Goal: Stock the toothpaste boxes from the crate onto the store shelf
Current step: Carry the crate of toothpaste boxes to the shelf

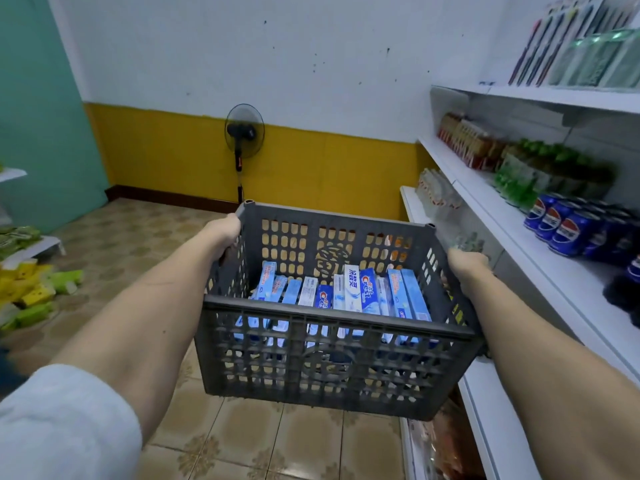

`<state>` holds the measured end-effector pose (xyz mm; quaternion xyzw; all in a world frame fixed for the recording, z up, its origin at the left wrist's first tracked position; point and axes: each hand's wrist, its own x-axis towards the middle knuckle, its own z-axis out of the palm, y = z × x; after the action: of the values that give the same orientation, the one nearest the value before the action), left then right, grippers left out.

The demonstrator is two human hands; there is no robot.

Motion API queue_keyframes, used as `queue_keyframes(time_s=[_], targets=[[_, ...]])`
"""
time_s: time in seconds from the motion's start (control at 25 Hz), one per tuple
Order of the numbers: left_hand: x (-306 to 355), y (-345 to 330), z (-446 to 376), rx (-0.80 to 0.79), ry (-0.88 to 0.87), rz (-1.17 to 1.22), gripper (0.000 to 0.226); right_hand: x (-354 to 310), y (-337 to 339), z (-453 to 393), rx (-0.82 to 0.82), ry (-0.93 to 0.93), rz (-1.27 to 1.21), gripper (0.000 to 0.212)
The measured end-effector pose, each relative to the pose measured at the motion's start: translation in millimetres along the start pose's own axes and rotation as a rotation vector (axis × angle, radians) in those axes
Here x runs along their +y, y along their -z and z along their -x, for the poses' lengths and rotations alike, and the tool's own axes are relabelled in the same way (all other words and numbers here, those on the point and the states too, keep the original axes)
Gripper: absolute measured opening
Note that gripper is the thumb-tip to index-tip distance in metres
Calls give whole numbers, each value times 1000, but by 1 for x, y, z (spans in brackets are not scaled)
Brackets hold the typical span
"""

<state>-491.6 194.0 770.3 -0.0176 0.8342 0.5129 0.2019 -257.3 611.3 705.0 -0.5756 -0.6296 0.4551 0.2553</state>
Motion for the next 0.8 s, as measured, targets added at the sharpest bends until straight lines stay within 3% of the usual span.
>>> queue_keyframes(time_s=[0.08,0.24,0.56,0.68,0.8], targets=[[13,-8,-43,-8,-3,-9,57,-22,-19,11,34,12,28,83],[47,-26,-142,-43,-38,-30,55,-73,-63,31,65,26,38,63],[115,-65,-325,-12,-6,-52,73,-135,-166,-66,192,15,91,61],[136,-91,-382,31,-5,-75,83,-151,-201,-114,158,1,122,59],[160,-124,-435,35,-19,-129,74,-169,-234,-176,133,-33,146,60]])
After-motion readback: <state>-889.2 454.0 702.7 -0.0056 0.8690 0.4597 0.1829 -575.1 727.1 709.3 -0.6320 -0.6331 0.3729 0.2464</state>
